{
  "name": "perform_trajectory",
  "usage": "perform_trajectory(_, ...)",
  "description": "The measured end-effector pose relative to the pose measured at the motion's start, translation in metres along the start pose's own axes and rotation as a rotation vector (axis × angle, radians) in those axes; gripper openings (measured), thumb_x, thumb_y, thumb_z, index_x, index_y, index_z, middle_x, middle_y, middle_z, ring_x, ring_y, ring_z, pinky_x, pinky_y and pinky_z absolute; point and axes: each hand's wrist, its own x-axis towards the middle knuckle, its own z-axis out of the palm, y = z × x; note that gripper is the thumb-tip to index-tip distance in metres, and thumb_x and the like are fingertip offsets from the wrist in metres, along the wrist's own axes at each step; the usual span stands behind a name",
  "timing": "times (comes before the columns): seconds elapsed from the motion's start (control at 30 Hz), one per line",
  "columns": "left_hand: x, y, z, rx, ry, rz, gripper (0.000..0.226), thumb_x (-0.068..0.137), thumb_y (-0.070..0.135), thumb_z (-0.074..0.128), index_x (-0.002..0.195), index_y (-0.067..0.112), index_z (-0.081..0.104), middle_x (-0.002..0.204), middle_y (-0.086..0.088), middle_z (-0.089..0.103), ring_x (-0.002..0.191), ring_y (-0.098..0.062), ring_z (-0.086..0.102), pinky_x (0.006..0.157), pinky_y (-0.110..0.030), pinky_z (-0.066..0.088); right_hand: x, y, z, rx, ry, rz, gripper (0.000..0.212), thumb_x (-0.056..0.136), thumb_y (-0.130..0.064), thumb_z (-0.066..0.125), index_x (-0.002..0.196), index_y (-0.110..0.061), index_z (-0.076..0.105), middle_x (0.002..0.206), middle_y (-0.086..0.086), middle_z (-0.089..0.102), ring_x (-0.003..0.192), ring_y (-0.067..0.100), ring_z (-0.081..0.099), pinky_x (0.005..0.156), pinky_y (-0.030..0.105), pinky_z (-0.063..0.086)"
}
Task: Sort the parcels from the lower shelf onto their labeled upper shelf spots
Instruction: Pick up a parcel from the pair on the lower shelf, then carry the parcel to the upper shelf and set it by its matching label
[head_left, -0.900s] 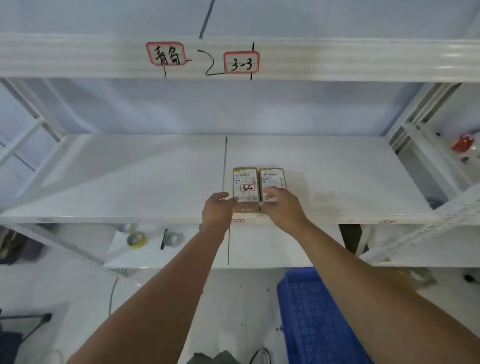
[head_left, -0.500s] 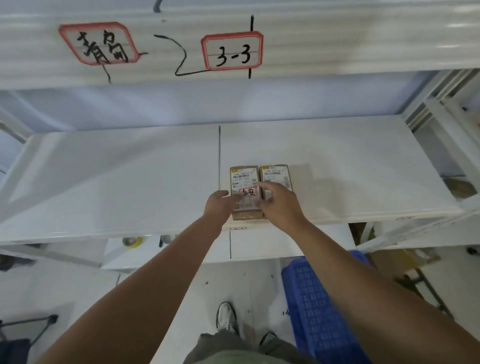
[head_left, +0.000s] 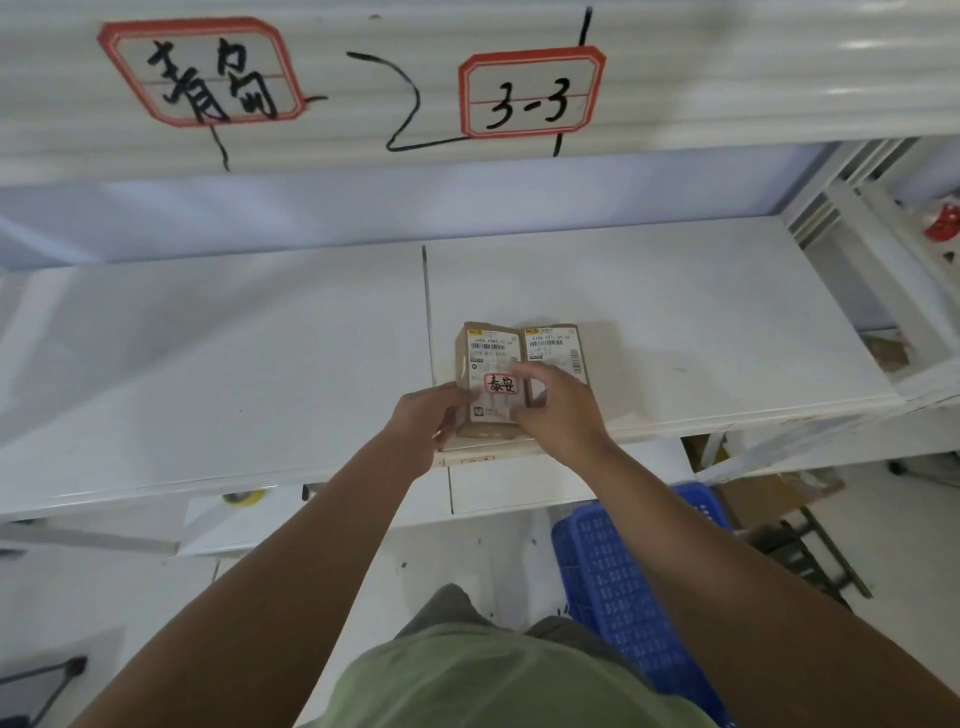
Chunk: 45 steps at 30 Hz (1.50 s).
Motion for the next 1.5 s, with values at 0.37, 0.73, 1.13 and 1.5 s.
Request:
perform_trajectory(0.37,-0.06,0.017,-0.011,-0.158,-0.152,0.293,0.04,0.099,0.017,0.076,0.138,0.012,0.074,0.127,-0.008,0.084,0.123,-0.028,0.077,0.108,-0.038,0.058,-0.016,-0.019,-0.031,0.485,-0.074,0.054,0.059,0.09,-0.041,0.083,0.146,-0.034,0.063,0.132,-0.01,0.076,0.117,0.014,0.076,0.087,0.029,0.068)
perform_trajectory(0.73,-0.142,0.007,-0.002,-0.195,-0.068,0.54,0.04,0.098,0.009,0.075,0.136,0.016,0.076,0.128,-0.008,0.084,0.124,-0.03,0.078,0.116,-0.048,0.054,-0.068,-0.038,-0.068,0.732,-0.14,-0.173,0.051,0.097,-0.014,0.078,0.146,-0.021,0.068,0.134,0.002,0.078,0.124,0.013,0.075,0.087,0.023,0.063)
perform_trajectory(1.13,-0.215,-0.027,0.006,-0.114,0.11,0.754,0.028,0.103,0.021,0.072,0.128,0.03,0.078,0.122,0.004,0.086,0.113,-0.015,0.082,0.108,-0.044,0.06,-0.118,-0.057,-0.081,0.727,-0.149,-0.279,0.049,0.098,-0.013,0.077,0.145,-0.019,0.069,0.133,0.002,0.079,0.106,0.006,0.081,0.093,0.029,0.066)
perform_trajectory(1.5,-0.289,-0.035,-0.063,-0.001,0.233,0.972,0.04,0.1,0.014,0.074,0.141,0.015,0.074,0.129,0.001,0.084,0.117,-0.021,0.081,0.111,-0.047,0.058,-0.174,-0.134,-0.058,0.694,-0.219,-0.454,0.046,0.099,-0.007,0.074,0.143,-0.017,0.069,0.132,-0.003,0.08,0.116,0.014,0.08,0.104,0.043,0.063)
